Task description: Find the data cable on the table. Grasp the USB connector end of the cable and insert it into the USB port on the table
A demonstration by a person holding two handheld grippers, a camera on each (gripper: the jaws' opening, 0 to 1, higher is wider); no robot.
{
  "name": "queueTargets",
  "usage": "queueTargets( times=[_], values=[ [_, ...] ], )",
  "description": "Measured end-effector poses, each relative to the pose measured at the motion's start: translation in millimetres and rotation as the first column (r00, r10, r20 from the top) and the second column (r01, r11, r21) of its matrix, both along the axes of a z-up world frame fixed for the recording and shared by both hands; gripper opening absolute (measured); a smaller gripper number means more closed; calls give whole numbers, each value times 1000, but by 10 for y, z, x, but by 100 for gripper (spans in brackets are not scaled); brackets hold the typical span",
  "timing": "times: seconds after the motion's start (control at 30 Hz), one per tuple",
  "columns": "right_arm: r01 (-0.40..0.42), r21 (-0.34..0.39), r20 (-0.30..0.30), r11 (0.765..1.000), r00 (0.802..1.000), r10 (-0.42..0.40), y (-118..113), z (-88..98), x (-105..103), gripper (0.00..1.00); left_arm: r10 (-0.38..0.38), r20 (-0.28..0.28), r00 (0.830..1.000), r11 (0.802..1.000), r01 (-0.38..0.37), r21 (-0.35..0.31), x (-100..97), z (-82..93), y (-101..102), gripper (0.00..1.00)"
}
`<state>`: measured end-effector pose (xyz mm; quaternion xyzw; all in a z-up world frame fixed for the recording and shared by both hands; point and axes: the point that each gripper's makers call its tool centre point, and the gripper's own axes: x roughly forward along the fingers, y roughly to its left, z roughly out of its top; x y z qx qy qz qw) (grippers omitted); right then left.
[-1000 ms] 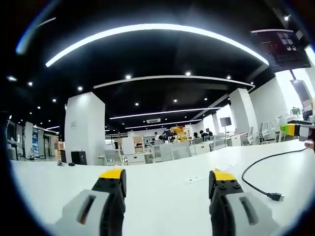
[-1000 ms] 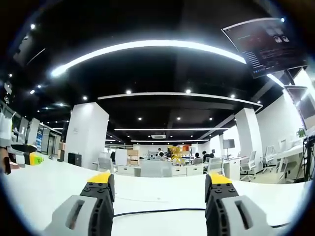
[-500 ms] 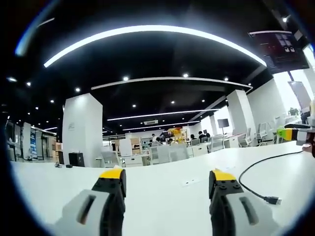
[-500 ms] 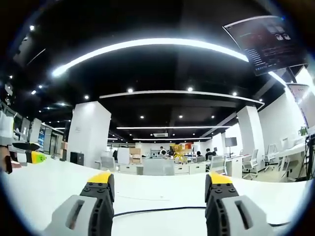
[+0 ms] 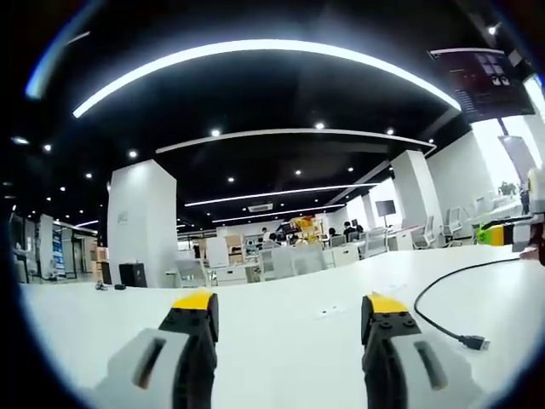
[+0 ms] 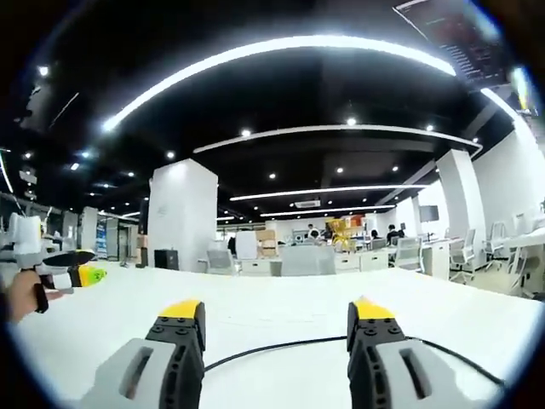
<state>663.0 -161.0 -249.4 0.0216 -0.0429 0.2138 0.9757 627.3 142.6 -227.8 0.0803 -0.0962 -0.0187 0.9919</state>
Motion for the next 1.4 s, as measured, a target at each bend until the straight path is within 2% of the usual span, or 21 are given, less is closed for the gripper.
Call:
queueTargets(
  times=[0.13, 0.37, 0.5, 0.57, 0.73, 0.87, 1.03, 1.27, 1.4],
  values=[
    [-91, -33, -89, 995, 992, 88, 235, -72, 22, 60, -4, -5, 1000, 1000, 4, -2, -8, -17, -7, 68],
    [-205, -70, -226, 976, 956, 185, 576, -246, 46, 50, -14, -11, 1000, 1000, 14, -8, -33, -31, -20, 68],
    [-252, -45, -331, 967, 917, 224, 708, -417, 38, 49, -21, -9, 1000, 1000, 21, -13, -48, -20, -23, 68],
    [-258, -28, -396, 966, 890, 226, 741, -540, 37, 48, -23, -7, 1000, 1000, 23, -19, -59, -13, -18, 68],
    [-246, -66, -494, 967, 850, 183, 799, -768, 66, 44, -35, -5, 999, 999, 35, -31, -91, 7, -34, 68],
    [-242, -104, -533, 965, 832, 151, 910, -884, 106, 39, -41, -1, 999, 999, 41, -28, -123, 34, -29, 68],
    [-221, -114, -575, 969, 810, 117, 995, -983, 173, 37, -51, 3, 999, 998, 51, -39, -165, 48, -14, 68],
    [-190, -143, -615, 971, 786, 63, 1033, -1112, 238, 34, -60, 21, 998, 997, 61, -47, -227, 123, -14, 68],
    [-174, -208, -624, 962, 782, 6, 1048, -1200, 281, 31, -69, 37, 997, 996, 70, -48, -249, 169, -24, 68]
  ],
)
